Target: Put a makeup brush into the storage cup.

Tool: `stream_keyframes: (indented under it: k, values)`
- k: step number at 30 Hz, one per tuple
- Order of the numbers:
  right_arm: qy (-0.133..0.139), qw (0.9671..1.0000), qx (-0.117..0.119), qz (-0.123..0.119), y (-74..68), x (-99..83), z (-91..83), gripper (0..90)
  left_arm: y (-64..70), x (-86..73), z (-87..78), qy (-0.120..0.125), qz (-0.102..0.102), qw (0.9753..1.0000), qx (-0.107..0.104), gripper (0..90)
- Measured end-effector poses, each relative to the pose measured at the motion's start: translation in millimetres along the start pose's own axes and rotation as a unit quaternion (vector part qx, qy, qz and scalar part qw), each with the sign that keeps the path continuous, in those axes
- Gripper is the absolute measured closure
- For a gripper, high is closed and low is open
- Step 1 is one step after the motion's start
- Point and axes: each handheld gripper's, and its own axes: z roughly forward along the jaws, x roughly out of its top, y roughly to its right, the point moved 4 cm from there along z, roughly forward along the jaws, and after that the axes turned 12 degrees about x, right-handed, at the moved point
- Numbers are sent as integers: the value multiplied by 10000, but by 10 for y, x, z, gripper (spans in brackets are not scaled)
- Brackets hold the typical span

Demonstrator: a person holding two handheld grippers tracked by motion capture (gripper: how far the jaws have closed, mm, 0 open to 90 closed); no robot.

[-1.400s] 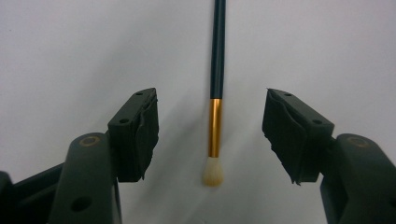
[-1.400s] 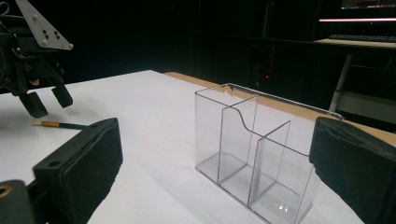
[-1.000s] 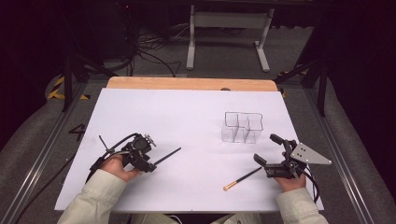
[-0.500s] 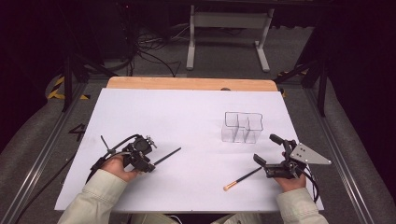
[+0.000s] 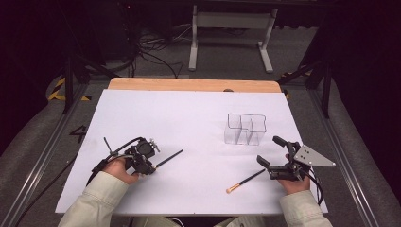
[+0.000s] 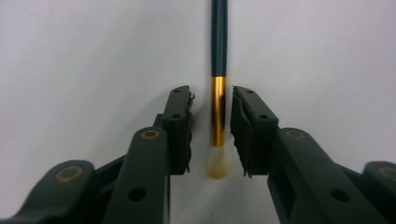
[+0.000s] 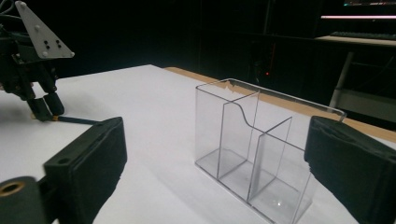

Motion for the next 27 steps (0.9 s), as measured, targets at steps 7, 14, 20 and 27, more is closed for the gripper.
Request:
stream_keyframes:
  k: [7, 14, 20, 27]
  values:
    - [-136, 9999, -3, -52, -21, 13, 20, 78, -12, -9, 0, -9, -62, 10000, -17, 762]
    - [-209, 9998, -29, -72, -20, 16, 19, 77, -12, -19, -3, -21, 45, 10000, -71, 821]
    - [-208, 9998, 10, -51, -19, 19, 24, 78, -18, -15, -3, -50, 133, 9998, -112, 828]
    - [-240, 9997, 55, -72, -24, 39, 23, 99, -24, -12, -3, -18, 244, 9996, -132, 830]
